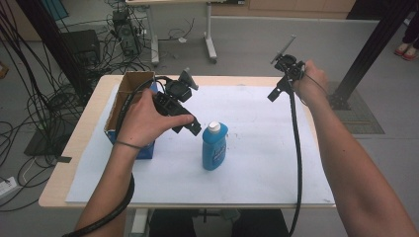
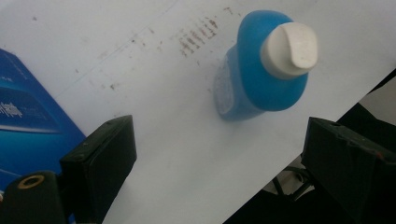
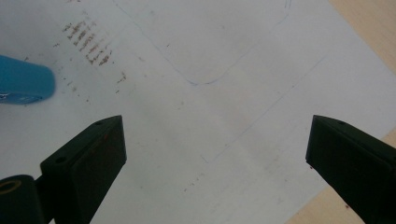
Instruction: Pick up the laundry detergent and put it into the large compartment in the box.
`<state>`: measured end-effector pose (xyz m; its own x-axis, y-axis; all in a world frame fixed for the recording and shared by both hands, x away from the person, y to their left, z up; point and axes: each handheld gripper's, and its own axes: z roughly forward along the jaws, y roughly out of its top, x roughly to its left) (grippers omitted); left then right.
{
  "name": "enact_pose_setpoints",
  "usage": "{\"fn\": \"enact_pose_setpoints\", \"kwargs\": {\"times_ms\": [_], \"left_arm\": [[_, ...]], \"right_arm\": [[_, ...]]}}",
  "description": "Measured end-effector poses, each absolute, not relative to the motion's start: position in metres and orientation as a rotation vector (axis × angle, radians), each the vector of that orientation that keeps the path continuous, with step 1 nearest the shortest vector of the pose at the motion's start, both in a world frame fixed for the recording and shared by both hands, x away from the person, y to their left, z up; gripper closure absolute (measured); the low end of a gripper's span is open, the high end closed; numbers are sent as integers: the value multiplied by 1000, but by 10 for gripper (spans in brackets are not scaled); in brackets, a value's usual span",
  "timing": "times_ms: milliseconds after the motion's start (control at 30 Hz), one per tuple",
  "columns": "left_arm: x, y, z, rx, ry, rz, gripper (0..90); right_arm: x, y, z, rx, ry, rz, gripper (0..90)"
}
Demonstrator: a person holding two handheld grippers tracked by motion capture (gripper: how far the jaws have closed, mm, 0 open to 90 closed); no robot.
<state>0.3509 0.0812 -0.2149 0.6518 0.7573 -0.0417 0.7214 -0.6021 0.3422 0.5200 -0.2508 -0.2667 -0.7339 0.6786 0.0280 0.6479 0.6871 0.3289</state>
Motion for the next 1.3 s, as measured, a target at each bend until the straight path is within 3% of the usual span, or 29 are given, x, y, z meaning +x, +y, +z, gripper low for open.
{"fn": "enact_pose_setpoints", "kwargs": {"times_ms": [600, 1300], "left_arm": [[343, 58, -203, 2562, 1109, 140, 98], [350, 36, -217, 2566, 1095, 120, 84]], "right_arm": [[519, -251, -266, 1103, 2796, 487, 46], [518, -252, -265, 1104, 2797, 483, 46]]}}
